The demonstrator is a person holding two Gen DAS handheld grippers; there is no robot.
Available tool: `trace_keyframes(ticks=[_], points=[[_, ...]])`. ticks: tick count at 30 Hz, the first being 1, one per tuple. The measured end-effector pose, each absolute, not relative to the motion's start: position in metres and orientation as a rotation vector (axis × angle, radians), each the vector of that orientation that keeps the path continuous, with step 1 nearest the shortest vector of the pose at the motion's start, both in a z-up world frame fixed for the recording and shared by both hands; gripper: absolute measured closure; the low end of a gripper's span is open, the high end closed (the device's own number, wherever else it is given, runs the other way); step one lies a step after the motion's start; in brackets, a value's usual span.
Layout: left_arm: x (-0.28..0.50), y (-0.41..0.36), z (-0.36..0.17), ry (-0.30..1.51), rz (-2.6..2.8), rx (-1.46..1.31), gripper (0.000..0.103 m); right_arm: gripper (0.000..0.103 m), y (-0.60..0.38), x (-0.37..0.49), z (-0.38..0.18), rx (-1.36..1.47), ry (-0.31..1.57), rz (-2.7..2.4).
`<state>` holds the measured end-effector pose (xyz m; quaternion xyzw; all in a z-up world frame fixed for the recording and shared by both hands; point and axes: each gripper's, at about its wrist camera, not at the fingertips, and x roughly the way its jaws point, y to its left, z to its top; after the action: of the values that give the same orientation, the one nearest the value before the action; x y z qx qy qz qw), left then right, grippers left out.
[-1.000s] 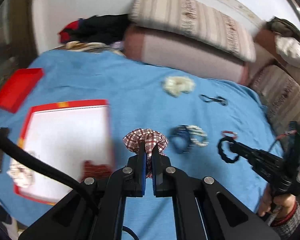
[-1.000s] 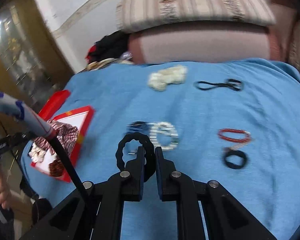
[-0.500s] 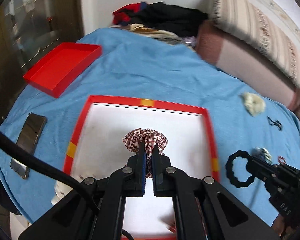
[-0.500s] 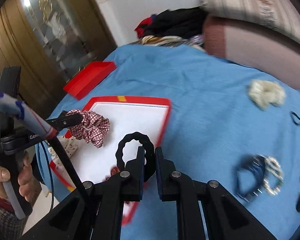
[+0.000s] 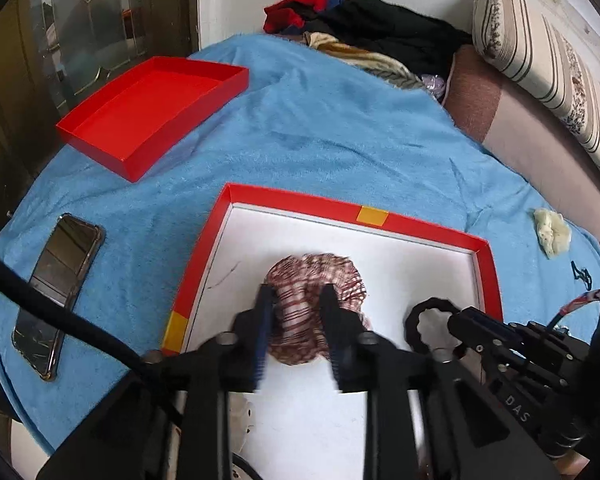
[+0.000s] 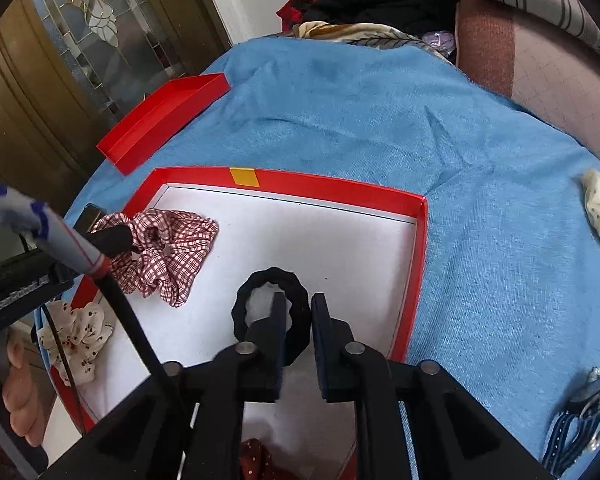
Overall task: Organize jewelry
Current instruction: 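Grasp plaid scrunchie with left tool while right tool grasps black hair tie, drop both in tray, then move both open tools back toward the remaining jewelry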
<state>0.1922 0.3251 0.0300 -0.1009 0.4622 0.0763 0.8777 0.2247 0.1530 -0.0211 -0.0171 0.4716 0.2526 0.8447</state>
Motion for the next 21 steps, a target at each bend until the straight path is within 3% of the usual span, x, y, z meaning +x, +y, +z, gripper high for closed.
trace_keyframes(ticks=[4, 11, 21], points=[[0.18, 0.319, 0.047, 0.927, 0.187, -0.191, 0.065, 0.062, 0.146, 0.217, -0.008, -0.035, 0.956, 0.52], [0.14, 0.283, 0.091, 0.816, 0.24, -0.079, 0.052, 0.061, 0.108, 0.184, 0.024, -0.018, 0.896, 0.5], [0.086, 0.209, 0.12, 0.773, 0.197, -0.003, 0.047, 0.059, 0.001, 0.119, 0.034, 0.028, 0.86, 0.361]])
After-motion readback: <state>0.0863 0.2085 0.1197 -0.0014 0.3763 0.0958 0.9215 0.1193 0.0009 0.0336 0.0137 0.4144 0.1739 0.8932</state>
